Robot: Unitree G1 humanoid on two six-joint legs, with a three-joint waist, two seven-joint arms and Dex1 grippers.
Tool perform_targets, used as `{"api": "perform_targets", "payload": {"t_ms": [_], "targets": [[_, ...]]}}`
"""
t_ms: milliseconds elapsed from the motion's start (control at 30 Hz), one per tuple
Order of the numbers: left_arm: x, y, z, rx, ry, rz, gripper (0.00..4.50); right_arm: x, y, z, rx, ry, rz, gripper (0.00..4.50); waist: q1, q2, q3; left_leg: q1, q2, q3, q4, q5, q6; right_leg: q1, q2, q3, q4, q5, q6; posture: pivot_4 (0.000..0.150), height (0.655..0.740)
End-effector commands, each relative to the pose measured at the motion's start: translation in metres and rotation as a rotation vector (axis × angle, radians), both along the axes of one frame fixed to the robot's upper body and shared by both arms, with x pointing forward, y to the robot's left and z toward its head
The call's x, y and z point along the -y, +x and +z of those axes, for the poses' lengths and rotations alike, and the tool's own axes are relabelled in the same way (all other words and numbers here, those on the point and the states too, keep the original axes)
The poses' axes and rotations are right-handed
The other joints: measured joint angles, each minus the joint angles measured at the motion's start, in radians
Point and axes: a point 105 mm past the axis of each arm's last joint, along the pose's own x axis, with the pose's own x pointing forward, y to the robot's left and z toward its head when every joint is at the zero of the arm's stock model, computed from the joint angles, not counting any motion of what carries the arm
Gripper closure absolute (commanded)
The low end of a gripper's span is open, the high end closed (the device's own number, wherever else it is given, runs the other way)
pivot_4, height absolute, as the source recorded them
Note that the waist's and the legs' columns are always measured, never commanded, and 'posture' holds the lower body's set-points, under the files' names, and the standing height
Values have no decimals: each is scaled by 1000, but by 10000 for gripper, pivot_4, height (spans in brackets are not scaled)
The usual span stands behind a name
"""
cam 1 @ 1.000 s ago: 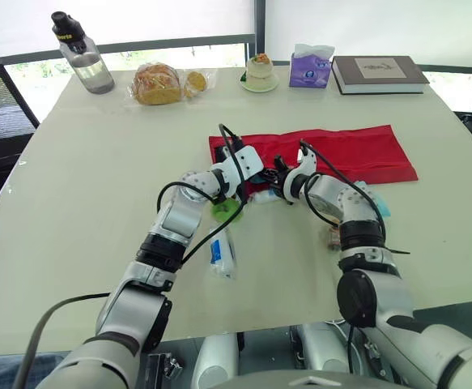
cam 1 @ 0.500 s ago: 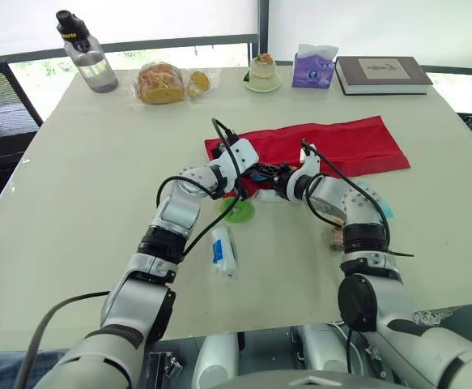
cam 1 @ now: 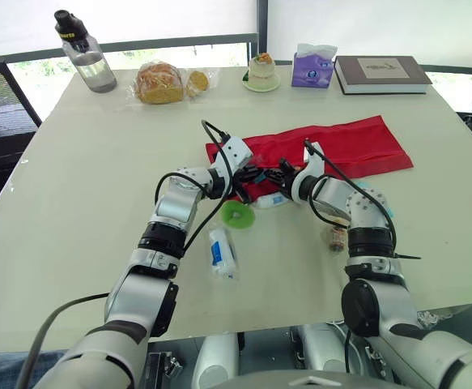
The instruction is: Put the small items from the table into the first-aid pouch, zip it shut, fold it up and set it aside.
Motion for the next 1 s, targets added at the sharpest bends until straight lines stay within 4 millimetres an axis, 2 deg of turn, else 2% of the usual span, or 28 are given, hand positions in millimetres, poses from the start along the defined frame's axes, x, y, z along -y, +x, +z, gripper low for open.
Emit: {"api": "perform_targets", "payload": {"t_ms": [33, 200, 433, 533, 700, 1000], "targets": [[0, 3, 12, -2, -80, -10, 45000, 1, -5, 14, 92, -33, 24, 44374, 0, 0, 0, 0, 0, 0, 0, 0, 0, 0, 0, 0, 0, 0, 0, 1500, 7400], [0, 1, 8, -33, -90, -45, 45000, 5, -9, 16, 155, -100, 47, 44374, 0, 0, 0, 0, 0, 0, 0, 0, 0, 0, 0, 0, 0, 0, 0, 1500, 7400], [-8, 3, 7, -71, -114, -53, 45000, 14, -13, 30, 377, -278, 104, 44374, 0, 0, 0, 0, 0, 0, 0, 0, 0, 0, 0, 0, -1, 0, 0, 1500, 7400], [-9, 3, 7, -86, -128, -60, 45000, 12, -22, 37, 503, -371, 189, 44374, -1, 0, 0, 0, 0, 0, -1, 0, 0, 0, 0, 0, -1, 0, 0, 1500, 7400], [-10, 1, 4, -118, -139, -78, 45000, 6, -29, 42, 613, -439, 261, 44374, -2, 0, 0, 0, 0, 0, -1, 0, 0, 0, 1, 0, -1, 0, 0, 1500, 7400], [-10, 0, 1, -125, -133, -93, 45000, -12, -14, 19, 713, -660, 298, 44374, -1, 0, 0, 0, 0, 0, 0, 0, 0, 0, 1, 0, -1, 0, 0, 1500, 7400]]}}
